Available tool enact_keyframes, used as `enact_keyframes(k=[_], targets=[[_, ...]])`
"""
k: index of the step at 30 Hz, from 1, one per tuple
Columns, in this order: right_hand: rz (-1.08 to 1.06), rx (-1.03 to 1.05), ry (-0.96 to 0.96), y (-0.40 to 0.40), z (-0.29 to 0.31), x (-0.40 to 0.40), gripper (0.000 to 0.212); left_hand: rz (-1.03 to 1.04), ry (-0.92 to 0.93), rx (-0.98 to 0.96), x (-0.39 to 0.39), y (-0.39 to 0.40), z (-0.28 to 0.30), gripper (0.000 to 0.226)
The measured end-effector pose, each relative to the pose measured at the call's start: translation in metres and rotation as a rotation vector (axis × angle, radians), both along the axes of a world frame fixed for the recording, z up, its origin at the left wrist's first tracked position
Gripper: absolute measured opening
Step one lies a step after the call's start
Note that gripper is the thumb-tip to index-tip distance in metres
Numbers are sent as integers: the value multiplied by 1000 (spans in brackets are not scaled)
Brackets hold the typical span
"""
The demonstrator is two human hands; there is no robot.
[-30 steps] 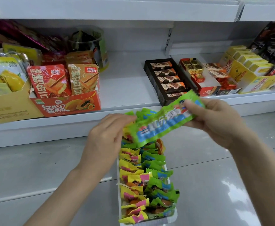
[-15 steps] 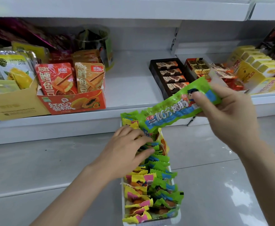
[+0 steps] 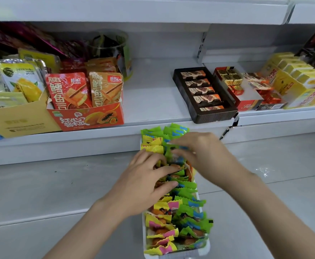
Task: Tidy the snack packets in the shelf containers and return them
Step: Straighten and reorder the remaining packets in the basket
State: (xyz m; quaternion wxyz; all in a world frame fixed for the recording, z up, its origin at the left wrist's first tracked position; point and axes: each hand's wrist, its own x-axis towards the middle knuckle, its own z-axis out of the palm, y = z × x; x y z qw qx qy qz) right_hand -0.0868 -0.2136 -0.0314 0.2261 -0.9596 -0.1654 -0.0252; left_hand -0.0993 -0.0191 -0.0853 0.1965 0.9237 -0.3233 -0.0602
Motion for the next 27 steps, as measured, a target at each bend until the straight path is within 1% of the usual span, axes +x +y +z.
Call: enact_keyframes(k=[2, 4, 6, 7, 9, 12, 13, 15, 17, 19, 24, 27], targets=[[-16, -91, 68, 6, -14, 0, 24, 4, 6, 2, -1, 1, -1, 57], [-126, -36, 75, 2, -20, 0, 23, 6, 8, 1, -1, 2, -2, 57], [-226, 23, 29, -3, -23, 0, 14, 11, 11, -6, -1, 3, -3, 56], [-251, 17, 29, -3, -24, 0, 11, 14, 12, -13, -2, 3, -3, 56], [-253, -19, 65, 1, -28, 3, 8, 26, 16, -31, -3, 2, -4, 55], [-226, -78, 93, 9, -34, 4, 10, 44, 31, -68, -3, 1, -3, 53], [-221, -57, 87, 8, -34, 5, 9, 36, 36, -72, -2, 2, -3, 52], [-219, 49, 60, 1, -29, 6, 5, 1, 27, -46, 1, 2, -2, 50], [-244, 118, -22, -10, -23, 10, 4, -10, 28, -35, 3, 1, -3, 51], [-256, 80, -73, -18, -19, 16, 7, 4, 34, -58, 2, 1, -3, 52], [-230, 30, 56, -9, -28, 19, 21, 14, 47, -80, -1, 1, -5, 53], [-233, -16, 62, -3, -29, 23, 30, 6, 47, -92, -1, 0, -5, 52]])
